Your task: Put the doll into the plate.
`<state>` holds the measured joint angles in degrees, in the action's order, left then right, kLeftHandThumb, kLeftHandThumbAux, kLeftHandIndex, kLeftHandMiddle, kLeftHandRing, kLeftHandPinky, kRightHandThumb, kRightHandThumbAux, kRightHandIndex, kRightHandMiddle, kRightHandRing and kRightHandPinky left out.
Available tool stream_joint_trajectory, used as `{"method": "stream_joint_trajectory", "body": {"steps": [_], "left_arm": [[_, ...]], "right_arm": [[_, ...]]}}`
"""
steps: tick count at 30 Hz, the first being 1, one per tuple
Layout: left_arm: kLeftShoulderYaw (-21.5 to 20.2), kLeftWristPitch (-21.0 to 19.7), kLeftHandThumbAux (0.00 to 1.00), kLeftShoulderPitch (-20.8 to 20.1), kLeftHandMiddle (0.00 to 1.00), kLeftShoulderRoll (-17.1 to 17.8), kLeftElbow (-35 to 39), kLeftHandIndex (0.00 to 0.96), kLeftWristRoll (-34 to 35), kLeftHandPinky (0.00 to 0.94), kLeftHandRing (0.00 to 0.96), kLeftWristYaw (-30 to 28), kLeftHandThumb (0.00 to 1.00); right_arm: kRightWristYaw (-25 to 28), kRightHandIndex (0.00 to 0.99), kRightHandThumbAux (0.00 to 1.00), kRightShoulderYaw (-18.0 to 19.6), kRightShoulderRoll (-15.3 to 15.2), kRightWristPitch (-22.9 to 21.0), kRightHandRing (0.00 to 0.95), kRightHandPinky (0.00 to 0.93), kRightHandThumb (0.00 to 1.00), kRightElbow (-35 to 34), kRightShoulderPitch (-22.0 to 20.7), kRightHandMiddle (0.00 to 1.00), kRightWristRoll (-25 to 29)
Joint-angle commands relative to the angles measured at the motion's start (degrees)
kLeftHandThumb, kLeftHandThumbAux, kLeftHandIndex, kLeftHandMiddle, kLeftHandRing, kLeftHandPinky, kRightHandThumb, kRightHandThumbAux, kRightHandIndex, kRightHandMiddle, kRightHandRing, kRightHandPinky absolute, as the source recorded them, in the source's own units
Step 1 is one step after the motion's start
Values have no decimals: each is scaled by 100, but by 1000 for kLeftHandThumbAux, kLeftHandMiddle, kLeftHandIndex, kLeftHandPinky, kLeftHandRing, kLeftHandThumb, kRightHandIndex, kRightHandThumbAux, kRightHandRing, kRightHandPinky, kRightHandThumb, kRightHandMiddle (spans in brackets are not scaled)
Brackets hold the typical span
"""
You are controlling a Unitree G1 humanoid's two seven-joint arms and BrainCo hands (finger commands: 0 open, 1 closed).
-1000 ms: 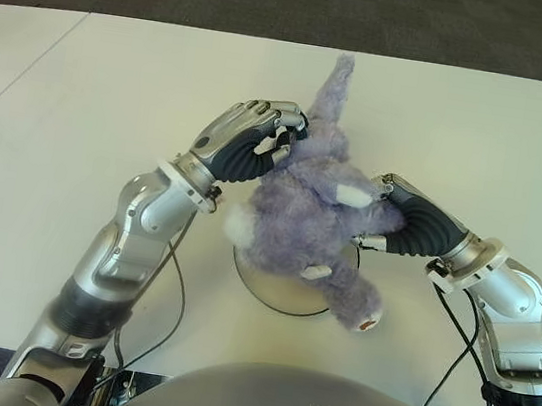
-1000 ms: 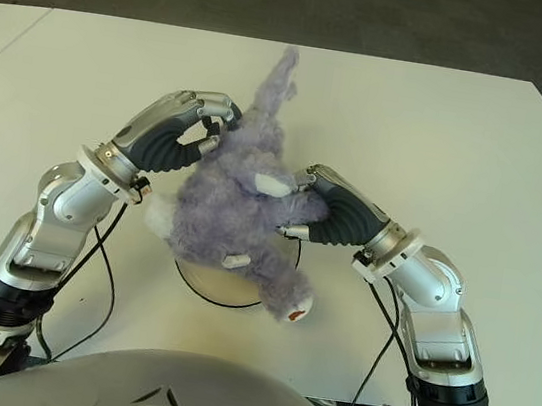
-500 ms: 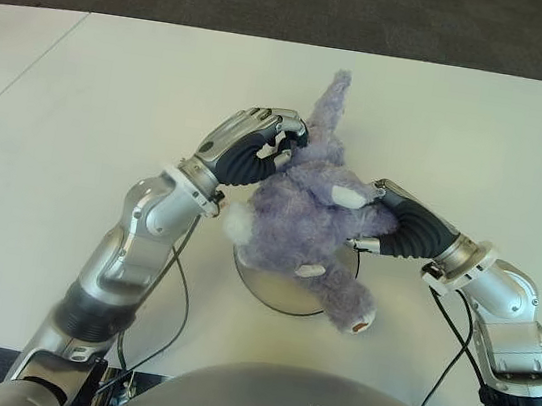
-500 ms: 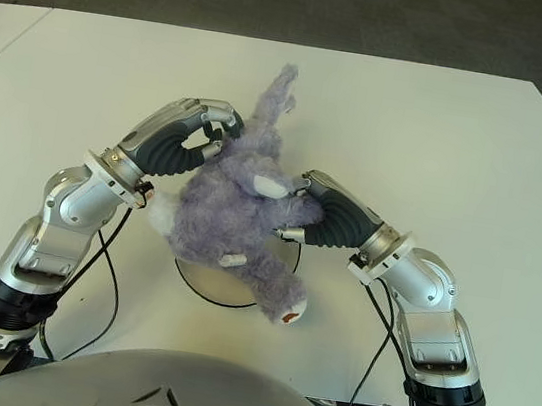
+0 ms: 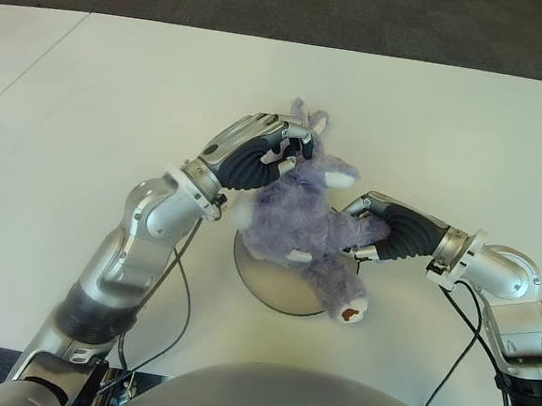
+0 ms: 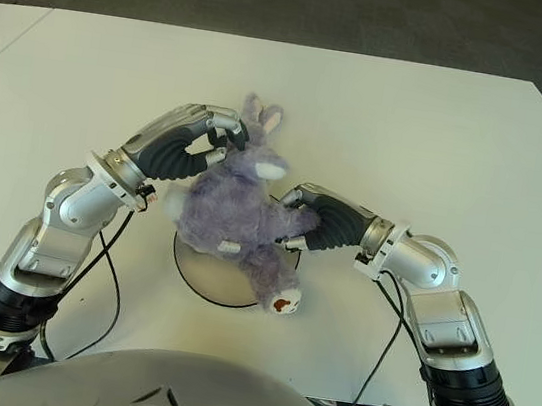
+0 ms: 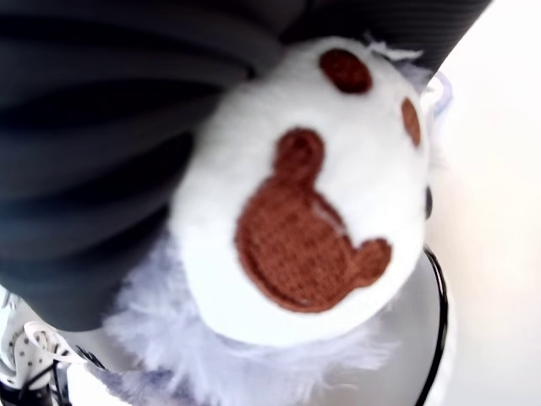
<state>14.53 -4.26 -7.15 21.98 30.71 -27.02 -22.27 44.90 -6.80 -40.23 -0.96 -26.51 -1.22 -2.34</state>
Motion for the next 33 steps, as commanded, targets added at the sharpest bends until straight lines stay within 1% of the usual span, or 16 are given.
{"method": "stream_joint_trajectory", "body": {"steps": [1,2,3,4,5,7,8,11,15,16,19,20,22,28,31,33], "left_arm": [[-45,45,694,-14,845,153,-76,443,353,805,836,-345,715],[-68,140,694,-24,845,201,-125,443,416,803,835,-371,714],[-78,227,694,-29,835,246,-172,443,460,784,825,-390,710],[-85,292,695,-32,802,279,-206,442,493,726,787,-403,706],[-89,391,696,-33,794,320,-257,442,541,711,777,-420,704],[-92,543,698,-37,739,380,-337,437,623,632,709,-450,697],[-93,607,700,-41,683,406,-373,432,660,575,649,-463,690],[-102,738,702,-50,632,472,-443,428,752,529,597,-492,686],[-98,913,704,-85,593,602,-503,422,848,488,560,-585,683],[-99,931,706,-93,578,620,-509,419,862,459,538,-601,682],[-92,947,707,-131,561,692,-513,416,905,446,517,-685,681],[-89,941,546,-141,545,714,-511,353,916,451,499,-710,379],[-91,899,491,-155,529,745,-497,320,934,444,483,-757,280],[-114,861,466,-170,509,771,-504,285,970,472,472,-797,245],[-124,892,472,-163,501,750,-542,270,952,461,467,-733,228],[-132,897,481,-150,488,722,-564,258,932,429,457,-676,189]], "right_arm": [[361,54,602,-170,-226,-239,140,129,3,153,-130,146,36],[392,47,600,-162,-265,-297,129,117,0,121,-108,136,38],[402,23,579,-158,-286,-366,92,73,0,97,-99,89,34],[409,5,557,-155,-300,-418,58,42,0,79,-95,51,30],[407,1,551,-145,-315,-482,50,34,0,63,-99,41,17],[441,0,530,-124,-356,-599,13,4,0,38,-157,6,19],[468,0,511,-114,-381,-656,3,0,0,25,-195,1,29],[561,0,495,-97,-447,-813,0,0,0,-22,-308,0,68],[932,0,468,-300,-577,-1203,0,0,0,46,-688,0,126],[970,0,457,-313,-586,-1234,0,0,0,62,-710,0,130],[1057,0,444,-348,-599,-1355,0,0,0,114,-757,0,147],[1079,0,434,-364,-599,-1404,0,0,0,127,-774,0,153],[1153,0,426,-409,-608,-1543,0,0,0,167,-849,0,182],[1283,0,417,-487,-661,-1812,0,0,4,163,-974,0,199],[1304,0,418,-536,-676,-1871,0,0,5,219,-1044,0,141],[1314,0,415,-583,-686,-1873,0,0,6,290,-1099,0,80]]}}
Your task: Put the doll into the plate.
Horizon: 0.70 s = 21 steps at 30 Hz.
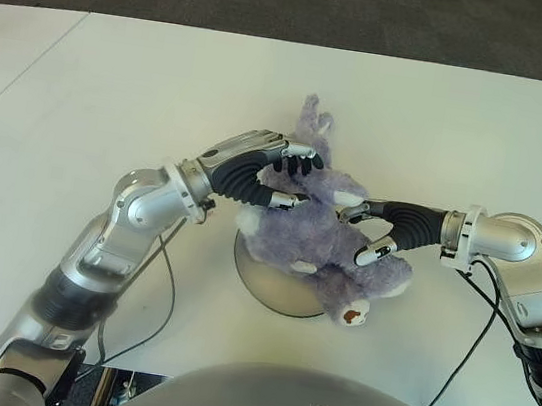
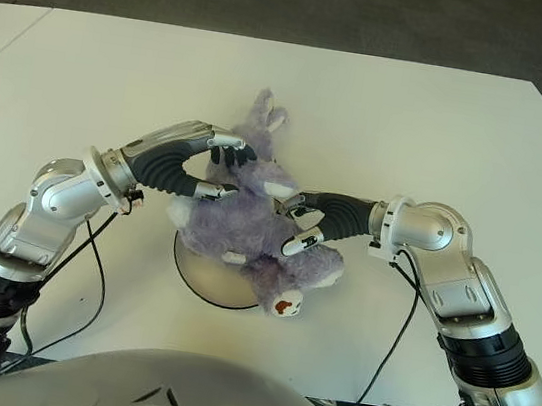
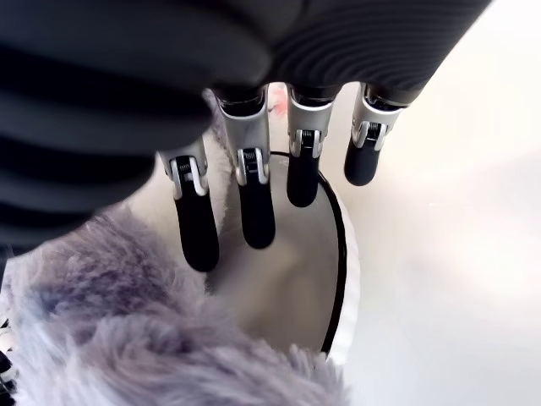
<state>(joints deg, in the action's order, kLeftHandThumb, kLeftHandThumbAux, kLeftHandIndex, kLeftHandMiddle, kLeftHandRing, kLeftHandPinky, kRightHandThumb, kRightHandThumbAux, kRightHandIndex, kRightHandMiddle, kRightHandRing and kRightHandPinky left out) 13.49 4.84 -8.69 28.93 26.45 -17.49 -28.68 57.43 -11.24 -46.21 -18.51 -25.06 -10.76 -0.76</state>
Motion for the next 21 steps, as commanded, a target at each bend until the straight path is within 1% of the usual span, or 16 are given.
{"method": "stream_joint_trajectory", "body": {"steps": [1,2,6,7,8,9,10,12,13,14,15,17,18,19,20,21], "left_arm": [[-33,-16,482,12,487,13,-138,257,-31,426,456,-14,186],[-35,-19,486,16,476,6,-137,252,-36,414,448,-4,153],[-55,-65,494,48,454,-76,-148,244,-50,401,437,72,92],[-62,-73,495,56,453,-102,-152,244,-51,400,436,91,88],[-68,-77,497,61,448,-121,-155,239,-52,392,434,101,57],[-71,-78,498,63,447,-133,-157,237,-55,390,434,105,48],[-75,-77,499,64,447,-143,-163,237,-62,390,434,113,47],[-81,-70,500,61,436,-155,-177,224,-81,355,425,125,5],[-107,-81,500,34,435,-138,-205,223,-90,353,424,115,2],[-126,-90,488,13,426,-126,-224,209,-95,326,414,106,0],[-157,-95,485,-10,424,-102,-248,206,-91,320,411,91,0],[-218,-98,477,-52,416,-67,-296,196,-85,293,400,80,0],[-246,-97,468,-72,383,-53,-320,175,-84,257,367,80,0],[-299,-103,466,-106,378,-46,-365,172,-94,251,362,113,0],[-340,-109,450,-122,342,-40,-386,154,-99,230,328,134,0],[-379,-116,446,-138,332,-43,-408,149,-109,224,319,165,0]], "right_arm": [[45,0,414,-174,-93,-104,0,0,7,193,-164,0,-138],[31,0,411,-197,-96,-94,0,0,7,223,-175,0,-177],[-113,0,398,-454,53,575,0,0,6,1193,-277,0,-471],[-93,0,397,-469,51,651,0,0,6,1325,-348,0,-472],[-77,0,392,-479,45,710,0,0,3,1414,-400,0,-466],[-64,0,391,-482,35,742,0,0,2,1452,-434,0,-453],[-2,0,391,-490,12,702,0,0,2,1467,-537,0,-430],[126,0,393,-523,-23,589,0,0,3,1497,-757,0,-400],[326,0,394,-554,-8,489,0,0,3,1730,-1125,0,-337],[466,0,400,-576,9,430,0,0,4,1909,-1381,0,-295],[608,0,401,-614,51,389,0,0,3,2131,-1637,0,-262],[834,0,403,-678,115,421,0,0,2,2559,-1944,0,-227],[932,0,403,-706,138,465,0,0,0,2766,-2049,0,-214],[1070,0,403,-748,206,703,0,0,0,3378,-2238,0,-224],[1169,0,404,-776,255,877,0,0,0,3810,-2370,0,-231],[1249,0,405,-804,326,1107,0,0,0,4343,-2525,0,-259]]}}
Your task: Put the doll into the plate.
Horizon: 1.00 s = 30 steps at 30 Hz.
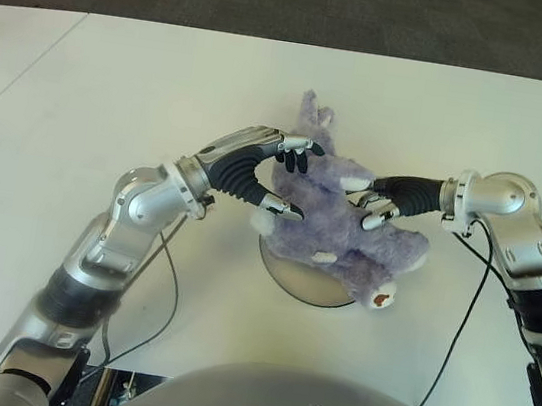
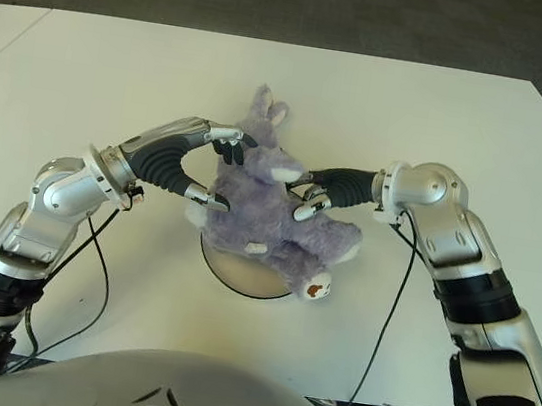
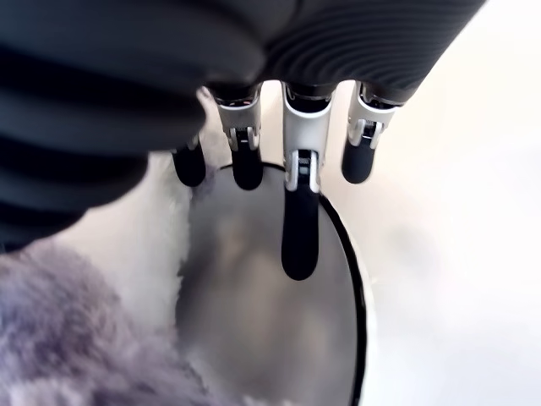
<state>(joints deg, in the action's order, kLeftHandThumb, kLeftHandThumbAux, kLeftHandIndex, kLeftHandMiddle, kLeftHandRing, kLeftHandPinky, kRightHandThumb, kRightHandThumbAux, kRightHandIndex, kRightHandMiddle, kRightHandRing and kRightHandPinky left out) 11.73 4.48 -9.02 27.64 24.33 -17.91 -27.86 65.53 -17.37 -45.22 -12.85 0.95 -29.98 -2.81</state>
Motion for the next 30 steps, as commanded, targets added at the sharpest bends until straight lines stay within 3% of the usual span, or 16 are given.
{"method": "stream_joint_trajectory", "body": {"steps": [1,4,11,16,21,30], "left_arm": [[-229,-84,438,-114,317,83,-210,143,-73,219,305,101,0],[-452,-136,423,-260,280,120,-377,121,68,183,267,111,0],[-1184,104,416,-705,229,244,-1089,85,685,180,218,182,0],[-1546,395,422,-1046,208,214,-1600,76,1053,153,202,294,0],[-1818,257,411,-1111,190,70,-1813,101,1515,93,179,262,0],[-1884,-115,368,-1339,208,97,-2008,152,1897,114,174,144,0]], "right_arm": [[495,0,406,-208,276,704,0,0,0,2104,-711,0,-74],[780,0,393,-141,485,1190,0,0,0,3478,-1319,0,-48],[1271,0,348,43,594,1549,0,0,0,4504,-2028,0,104],[1700,0,377,72,552,1743,0,0,4,5215,-2645,0,44],[1933,0,417,72,543,1974,0,0,30,5807,-2972,0,-66],[1941,0,472,202,647,2260,0,0,54,6561,-3227,0,-162]]}}
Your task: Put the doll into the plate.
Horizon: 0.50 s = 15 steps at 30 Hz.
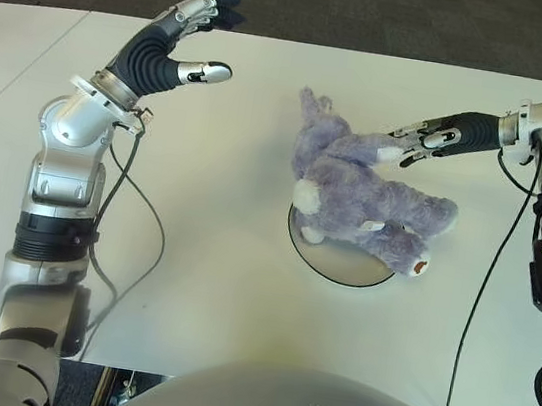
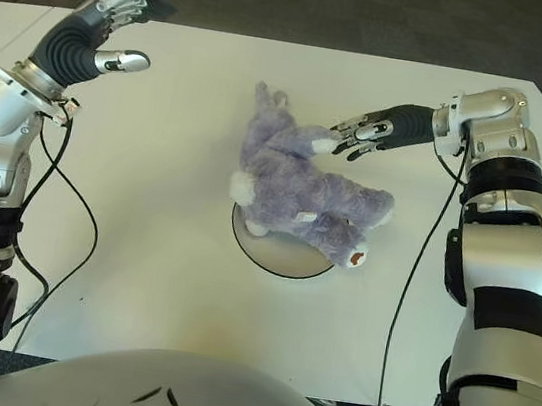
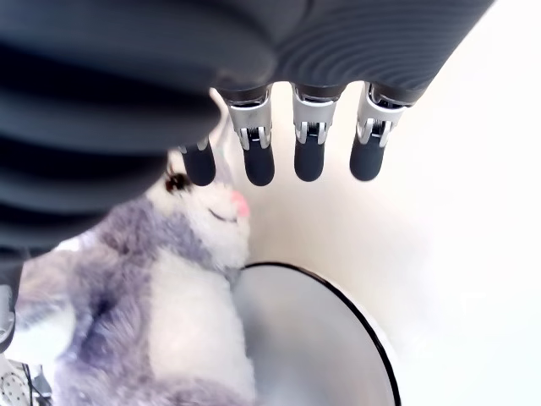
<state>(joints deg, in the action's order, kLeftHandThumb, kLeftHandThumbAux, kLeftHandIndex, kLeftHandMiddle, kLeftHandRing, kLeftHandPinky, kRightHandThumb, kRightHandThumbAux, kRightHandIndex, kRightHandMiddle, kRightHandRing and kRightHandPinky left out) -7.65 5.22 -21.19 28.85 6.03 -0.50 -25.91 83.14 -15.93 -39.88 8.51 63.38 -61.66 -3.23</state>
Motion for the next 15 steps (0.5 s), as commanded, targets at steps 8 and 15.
{"method": "stream_joint_trajectory", "body": {"steps": [8,15], "left_arm": [[105,-95,321,-275,222,-84,-391,166,70,131,185,73,0],[89,25,314,-443,243,25,-689,193,38,146,205,3,0]], "right_arm": [[42,0,515,154,125,230,0,0,65,546,-122,0,-269],[-140,0,539,290,105,175,0,0,78,641,-134,0,-314]]}}
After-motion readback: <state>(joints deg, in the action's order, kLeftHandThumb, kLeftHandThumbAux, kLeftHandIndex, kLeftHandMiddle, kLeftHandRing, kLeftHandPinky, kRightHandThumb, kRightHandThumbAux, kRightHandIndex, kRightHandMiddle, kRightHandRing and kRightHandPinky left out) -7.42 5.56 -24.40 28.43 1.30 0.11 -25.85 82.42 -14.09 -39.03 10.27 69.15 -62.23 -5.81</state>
